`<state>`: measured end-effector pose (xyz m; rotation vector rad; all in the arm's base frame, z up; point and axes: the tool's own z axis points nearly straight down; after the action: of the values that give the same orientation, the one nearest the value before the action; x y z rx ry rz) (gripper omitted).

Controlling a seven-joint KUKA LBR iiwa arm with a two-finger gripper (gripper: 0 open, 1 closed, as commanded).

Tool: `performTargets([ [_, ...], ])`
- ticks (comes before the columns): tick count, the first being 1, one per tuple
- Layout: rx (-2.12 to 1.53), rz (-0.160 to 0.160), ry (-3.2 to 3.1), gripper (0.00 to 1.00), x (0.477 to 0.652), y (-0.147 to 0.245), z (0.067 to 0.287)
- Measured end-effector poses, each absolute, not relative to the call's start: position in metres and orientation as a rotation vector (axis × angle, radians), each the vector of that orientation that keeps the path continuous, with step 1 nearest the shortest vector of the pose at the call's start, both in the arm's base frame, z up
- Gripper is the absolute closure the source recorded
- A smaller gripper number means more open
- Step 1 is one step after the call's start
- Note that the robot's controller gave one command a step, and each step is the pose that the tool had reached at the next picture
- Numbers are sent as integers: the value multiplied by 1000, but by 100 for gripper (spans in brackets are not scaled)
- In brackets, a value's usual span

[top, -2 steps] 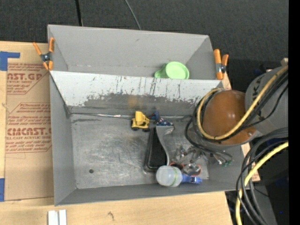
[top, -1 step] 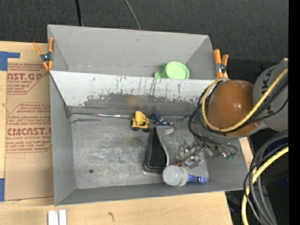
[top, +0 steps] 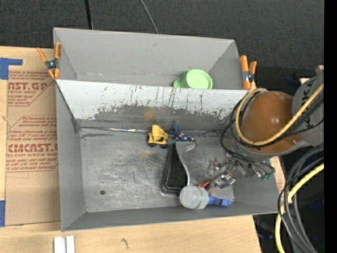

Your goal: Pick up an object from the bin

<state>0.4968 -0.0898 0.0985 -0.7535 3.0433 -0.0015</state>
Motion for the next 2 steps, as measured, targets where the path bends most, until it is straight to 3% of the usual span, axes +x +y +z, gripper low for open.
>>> performTargets([
  [1,-514,-3,3090,0,537,-77,72],
  [2,-514,-2,3090,0,537,-77,72],
])
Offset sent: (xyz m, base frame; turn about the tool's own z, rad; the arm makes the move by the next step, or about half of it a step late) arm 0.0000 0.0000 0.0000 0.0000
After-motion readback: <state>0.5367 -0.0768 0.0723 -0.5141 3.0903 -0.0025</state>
